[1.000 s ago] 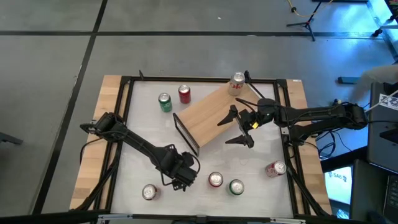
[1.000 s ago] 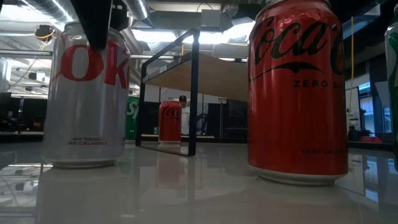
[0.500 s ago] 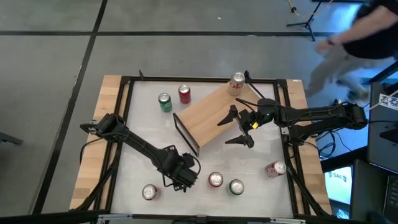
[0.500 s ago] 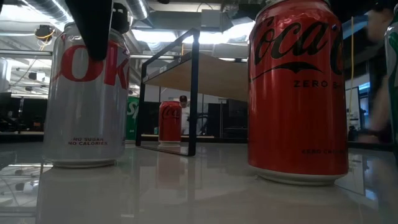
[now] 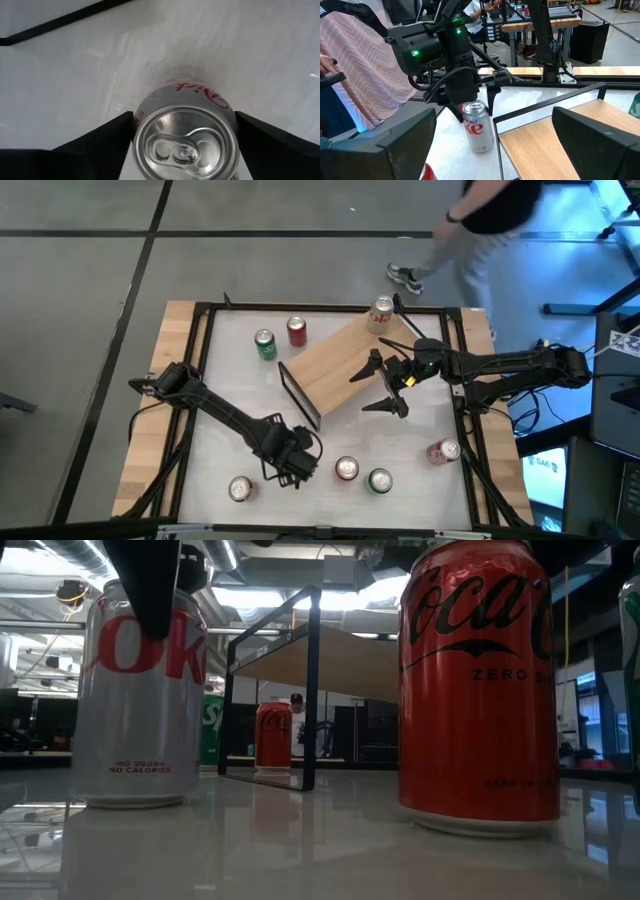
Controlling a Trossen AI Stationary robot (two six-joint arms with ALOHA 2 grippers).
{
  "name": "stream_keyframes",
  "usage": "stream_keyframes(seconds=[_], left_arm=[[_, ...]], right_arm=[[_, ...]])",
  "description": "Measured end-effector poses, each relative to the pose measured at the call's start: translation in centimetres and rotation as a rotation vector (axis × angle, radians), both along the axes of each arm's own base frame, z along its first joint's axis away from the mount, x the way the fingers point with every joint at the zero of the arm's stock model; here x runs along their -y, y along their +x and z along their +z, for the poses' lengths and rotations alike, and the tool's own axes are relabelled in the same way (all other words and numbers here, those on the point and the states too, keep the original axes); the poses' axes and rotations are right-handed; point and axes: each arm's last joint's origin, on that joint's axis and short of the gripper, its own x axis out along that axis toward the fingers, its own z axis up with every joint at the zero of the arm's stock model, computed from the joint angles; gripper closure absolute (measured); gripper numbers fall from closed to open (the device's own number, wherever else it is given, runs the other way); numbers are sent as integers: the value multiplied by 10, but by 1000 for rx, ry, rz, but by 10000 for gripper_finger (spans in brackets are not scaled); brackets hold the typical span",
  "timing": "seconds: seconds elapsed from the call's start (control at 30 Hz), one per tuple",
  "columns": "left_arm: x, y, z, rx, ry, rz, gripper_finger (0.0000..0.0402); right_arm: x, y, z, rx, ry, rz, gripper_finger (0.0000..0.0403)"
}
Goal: Place canned beverage on shelf
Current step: Put the silver soda can on the shelf aligned with the other silver soda can
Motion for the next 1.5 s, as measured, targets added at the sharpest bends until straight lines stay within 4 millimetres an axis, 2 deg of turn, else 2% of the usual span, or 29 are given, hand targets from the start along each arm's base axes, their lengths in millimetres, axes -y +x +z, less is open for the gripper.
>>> stream_keyframes(seconds=[0.17, 0.3, 0.47, 0.7, 0.83, 1.03, 1.2, 1.5], left_arm=[[0, 0, 1, -4, -13, 1, 127], [0, 0, 6, -10, -23, 0, 128], [1, 3, 21, 24, -40, 1, 126], [0, 2, 58, 46, -54, 2, 126], [-2, 0, 90, 99, -84, 5, 126], [-13, 0, 137, 237, -148, 23, 126], [-26, -1, 167, 345, -180, 30, 126], [-63, 10, 172, 388, -136, 31, 126]], right_arm=[[0, 0, 0, 0, 0, 0, 10], [0, 0, 0, 0, 1, 2, 10], [0, 0, 0, 0, 1, 2, 10], [0, -2, 2, 2, 12, 1, 10], [-1, -11, 18, 31, 11, 1, 11], [0, -22, 53, 15, -6, -43, 21], [0, -24, 67, -24, -24, -48, 29], [0, -24, 67, -43, -24, -47, 31]])
